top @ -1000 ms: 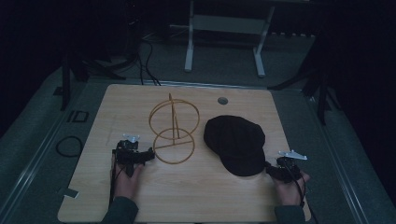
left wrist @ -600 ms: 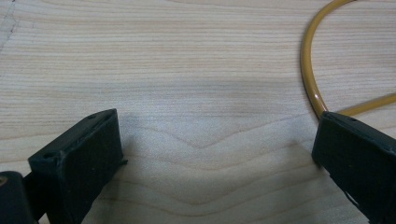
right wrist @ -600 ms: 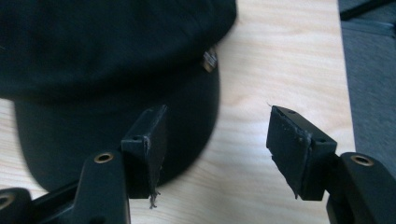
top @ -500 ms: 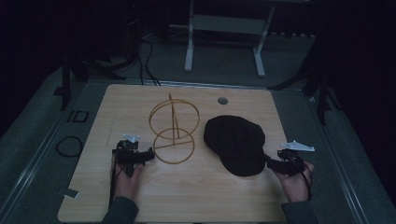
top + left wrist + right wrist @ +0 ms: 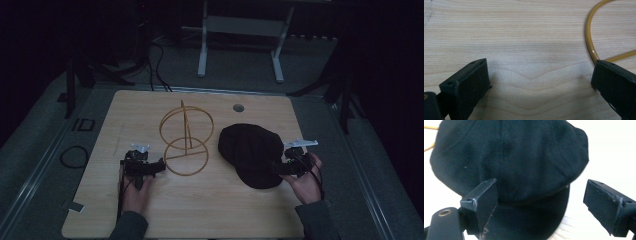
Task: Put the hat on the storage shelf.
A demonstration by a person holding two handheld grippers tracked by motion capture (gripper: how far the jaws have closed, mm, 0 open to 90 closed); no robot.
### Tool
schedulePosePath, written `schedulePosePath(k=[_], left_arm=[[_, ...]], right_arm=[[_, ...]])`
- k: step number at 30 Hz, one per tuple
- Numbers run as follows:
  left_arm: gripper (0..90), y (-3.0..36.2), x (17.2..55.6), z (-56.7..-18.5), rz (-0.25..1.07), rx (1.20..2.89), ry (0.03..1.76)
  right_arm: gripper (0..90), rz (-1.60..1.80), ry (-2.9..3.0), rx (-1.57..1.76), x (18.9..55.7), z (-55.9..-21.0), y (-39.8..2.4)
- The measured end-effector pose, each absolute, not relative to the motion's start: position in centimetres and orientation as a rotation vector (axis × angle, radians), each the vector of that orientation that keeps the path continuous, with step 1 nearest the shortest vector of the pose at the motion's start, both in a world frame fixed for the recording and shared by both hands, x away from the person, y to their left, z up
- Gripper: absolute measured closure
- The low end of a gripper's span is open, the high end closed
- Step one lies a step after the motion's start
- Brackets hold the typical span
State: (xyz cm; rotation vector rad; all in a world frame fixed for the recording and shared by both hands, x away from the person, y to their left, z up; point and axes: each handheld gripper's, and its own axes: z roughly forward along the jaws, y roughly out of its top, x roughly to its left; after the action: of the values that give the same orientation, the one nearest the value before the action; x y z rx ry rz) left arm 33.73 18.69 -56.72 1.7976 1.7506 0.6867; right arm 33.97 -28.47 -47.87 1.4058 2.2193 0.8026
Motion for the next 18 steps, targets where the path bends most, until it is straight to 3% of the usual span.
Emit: schedulePosePath(k=[18], left_arm=[[1.2,18.7,33.7,-56.7,0.687,1.798,1.751]], right_arm=[[10.6,0.811,2.317,1.347,36.4,-47.4,-25.6]])
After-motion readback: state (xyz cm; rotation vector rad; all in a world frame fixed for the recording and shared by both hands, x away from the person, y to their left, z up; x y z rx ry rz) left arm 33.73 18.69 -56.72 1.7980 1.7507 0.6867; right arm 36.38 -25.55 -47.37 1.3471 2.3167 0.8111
